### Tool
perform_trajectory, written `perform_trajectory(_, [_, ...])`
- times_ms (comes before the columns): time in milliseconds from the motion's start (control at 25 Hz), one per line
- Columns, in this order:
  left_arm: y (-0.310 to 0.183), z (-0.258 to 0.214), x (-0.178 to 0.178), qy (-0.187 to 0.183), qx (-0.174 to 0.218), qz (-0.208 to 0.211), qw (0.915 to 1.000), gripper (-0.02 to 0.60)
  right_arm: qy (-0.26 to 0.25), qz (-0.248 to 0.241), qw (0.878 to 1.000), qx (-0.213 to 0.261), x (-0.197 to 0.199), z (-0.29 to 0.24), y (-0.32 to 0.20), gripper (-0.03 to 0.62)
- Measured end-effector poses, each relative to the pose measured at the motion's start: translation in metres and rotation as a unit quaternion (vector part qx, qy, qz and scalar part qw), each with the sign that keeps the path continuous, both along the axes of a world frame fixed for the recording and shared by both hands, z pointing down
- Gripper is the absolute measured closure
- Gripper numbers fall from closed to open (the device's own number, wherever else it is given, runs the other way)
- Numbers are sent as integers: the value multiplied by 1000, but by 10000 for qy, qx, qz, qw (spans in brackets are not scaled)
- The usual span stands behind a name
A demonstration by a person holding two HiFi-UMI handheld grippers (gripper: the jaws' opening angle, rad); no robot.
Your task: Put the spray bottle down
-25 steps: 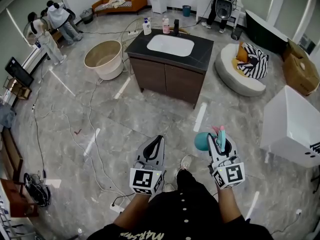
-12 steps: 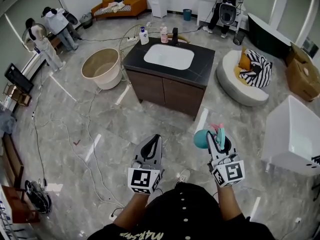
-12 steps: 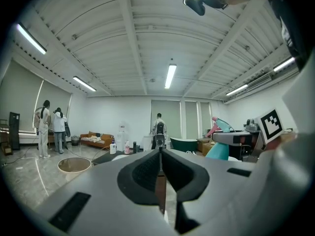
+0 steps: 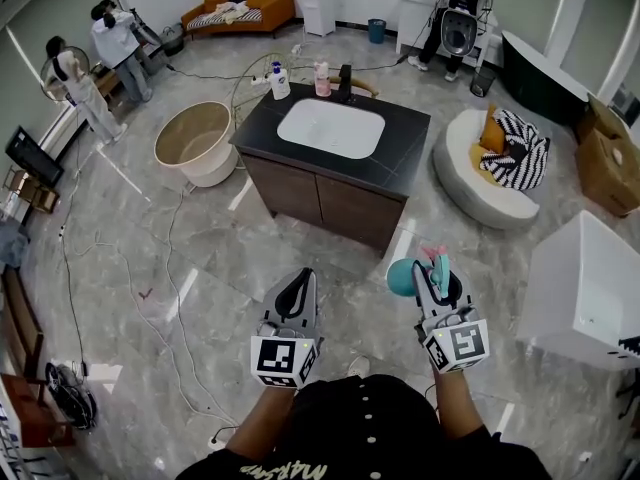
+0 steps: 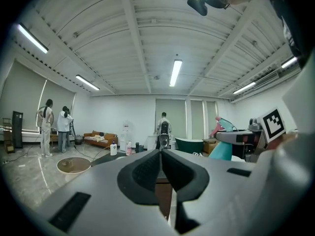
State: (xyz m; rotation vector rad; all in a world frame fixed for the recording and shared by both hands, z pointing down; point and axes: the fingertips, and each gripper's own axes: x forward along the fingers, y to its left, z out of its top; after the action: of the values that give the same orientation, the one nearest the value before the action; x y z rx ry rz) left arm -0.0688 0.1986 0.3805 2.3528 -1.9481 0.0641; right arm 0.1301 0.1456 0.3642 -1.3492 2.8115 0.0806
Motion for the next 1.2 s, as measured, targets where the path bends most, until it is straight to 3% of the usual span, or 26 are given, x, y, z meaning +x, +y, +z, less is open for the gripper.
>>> perform_trajectory(600, [-80, 17, -6, 81, -217, -163, 9996, 560, 38, -88, 9998, -147, -5, 14, -92, 476])
perform_trajectory(1200, [-275, -3, -55, 35, 46, 324, 9995, 560, 111, 279, 9995, 18, -55, -5, -261, 476])
